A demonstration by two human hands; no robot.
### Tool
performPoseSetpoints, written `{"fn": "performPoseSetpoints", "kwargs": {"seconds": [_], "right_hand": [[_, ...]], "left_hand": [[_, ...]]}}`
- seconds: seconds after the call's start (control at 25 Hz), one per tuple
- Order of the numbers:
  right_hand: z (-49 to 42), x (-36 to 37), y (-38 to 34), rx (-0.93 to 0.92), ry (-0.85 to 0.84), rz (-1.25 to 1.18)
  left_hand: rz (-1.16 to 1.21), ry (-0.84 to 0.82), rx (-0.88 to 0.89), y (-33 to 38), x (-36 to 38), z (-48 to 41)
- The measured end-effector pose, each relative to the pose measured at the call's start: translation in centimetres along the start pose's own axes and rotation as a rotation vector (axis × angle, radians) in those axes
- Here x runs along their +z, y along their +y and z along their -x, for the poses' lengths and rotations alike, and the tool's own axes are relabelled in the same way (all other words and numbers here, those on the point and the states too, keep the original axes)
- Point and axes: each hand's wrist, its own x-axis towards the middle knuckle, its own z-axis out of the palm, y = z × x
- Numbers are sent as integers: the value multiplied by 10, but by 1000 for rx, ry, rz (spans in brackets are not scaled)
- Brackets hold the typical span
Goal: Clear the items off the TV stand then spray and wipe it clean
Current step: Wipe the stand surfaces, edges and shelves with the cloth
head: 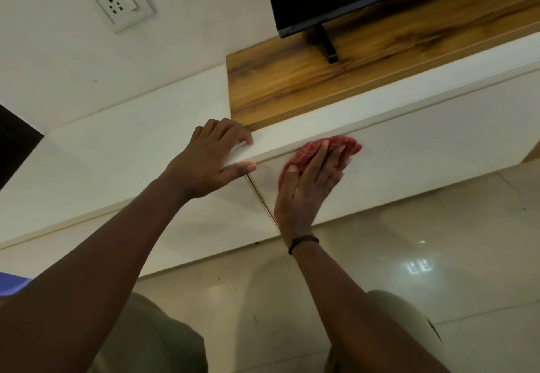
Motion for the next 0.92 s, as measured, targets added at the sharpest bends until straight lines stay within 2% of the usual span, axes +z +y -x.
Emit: {"fn": "performPoseSetpoints", "kwargs": {"seconds": [0.08, 0.12, 0.2, 0.28, 0.32, 0.36, 0.4, 0.48, 0.56, 0.68, 0.76, 0.84, 0.92], "right_hand": [[-25, -5, 17, 98, 156, -48], [-33, -6, 25, 211, 238, -106], [-38, -10, 41, 566, 327, -256], [-33, -11, 48, 952, 234, -347], [-27, -7, 42, 1139, 240, -364], [-18, -1, 30, 1219, 203, -332], [-5, 4, 11, 1189, 103, -295], [24, 8, -28, 874, -56, -432], [20, 6, -44, 640, -19, -414], [-25, -16, -8, 528, 132, -273], [-57, -32, 33, 574, 286, -270], [-69, -39, 61, 717, 401, -364], [-62, -37, 76, 908, 388, -437]], "left_hand": [[-4, 29, 12, -3, 2, 2], [-10, 33, 16, -4, 3, 2], [-19, 23, 26, -3, 3, 0], [-11, 11, 23, 0, 1, 0], [-20, 11, 13, 1, 0, 0], [-55, 21, 10, 2, -2, 2], [-120, 47, 18, 5, -2, 3], [-246, 111, 95, 21, -3, -14], [-255, 79, 176, 52, 2, -55], [-196, 13, 162, 93, 15, -106], [-164, 79, 135, 97, 28, -116], [-184, 137, 148, 96, 33, -114], [-196, 161, 168, 97, 32, -113]]}}
